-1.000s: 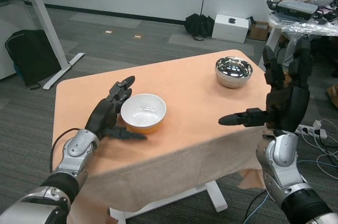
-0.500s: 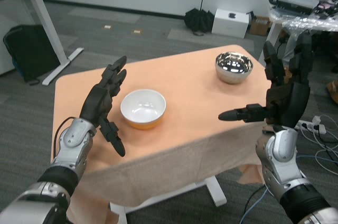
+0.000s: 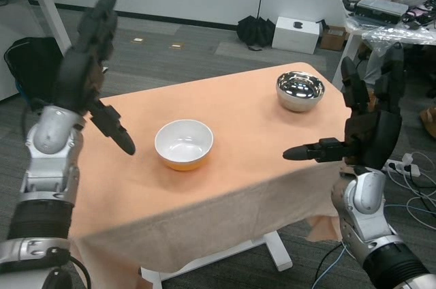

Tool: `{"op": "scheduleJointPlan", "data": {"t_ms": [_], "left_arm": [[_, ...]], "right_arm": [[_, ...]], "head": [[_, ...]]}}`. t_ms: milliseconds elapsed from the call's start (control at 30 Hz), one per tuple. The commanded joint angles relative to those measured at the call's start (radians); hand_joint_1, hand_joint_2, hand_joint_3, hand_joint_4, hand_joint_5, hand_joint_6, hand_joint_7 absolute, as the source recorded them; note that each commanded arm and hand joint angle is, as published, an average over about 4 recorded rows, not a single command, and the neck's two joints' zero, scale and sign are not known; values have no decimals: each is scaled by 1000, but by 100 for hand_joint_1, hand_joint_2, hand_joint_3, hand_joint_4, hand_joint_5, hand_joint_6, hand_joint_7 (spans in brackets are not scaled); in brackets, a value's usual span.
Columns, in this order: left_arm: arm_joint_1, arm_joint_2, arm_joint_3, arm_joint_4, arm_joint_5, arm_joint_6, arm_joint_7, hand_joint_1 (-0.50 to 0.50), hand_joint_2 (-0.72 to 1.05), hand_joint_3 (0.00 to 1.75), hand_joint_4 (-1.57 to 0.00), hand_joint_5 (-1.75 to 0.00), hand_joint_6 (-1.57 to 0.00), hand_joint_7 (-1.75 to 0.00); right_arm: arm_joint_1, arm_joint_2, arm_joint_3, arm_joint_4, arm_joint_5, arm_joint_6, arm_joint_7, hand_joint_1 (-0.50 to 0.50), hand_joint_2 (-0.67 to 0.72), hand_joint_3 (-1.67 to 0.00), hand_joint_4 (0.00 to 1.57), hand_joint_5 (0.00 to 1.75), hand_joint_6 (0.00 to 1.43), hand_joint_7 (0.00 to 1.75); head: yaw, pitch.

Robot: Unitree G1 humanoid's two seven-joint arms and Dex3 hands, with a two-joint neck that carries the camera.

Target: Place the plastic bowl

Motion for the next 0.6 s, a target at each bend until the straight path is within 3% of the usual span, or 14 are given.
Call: {"op": "scheduleJointPlan", "data": {"t_ms": [33,433,600], "left_arm": [[24,14,6,-63,9,32,-4,-48,-64,4,0,0,0,-14],[17,-1,-10,-54,9,38,-5,-48,-64,9,0,0,0,-14],[10,-9,-21,-32,9,34,-5,-48,-64,2,0,0,0,-14]], "right_arm": [[-5,-6,-6,-3,2,-1,-1,-33,34,0,46,0,0,0],[-38,-18,-6,-13,-7,20,20,-38,38,0,45,0,0,0],[-55,-31,-40,-66,-20,101,103,-42,47,0,26,0,0,0]], "head": [[0,3],[-9,18],[-32,43]]}}
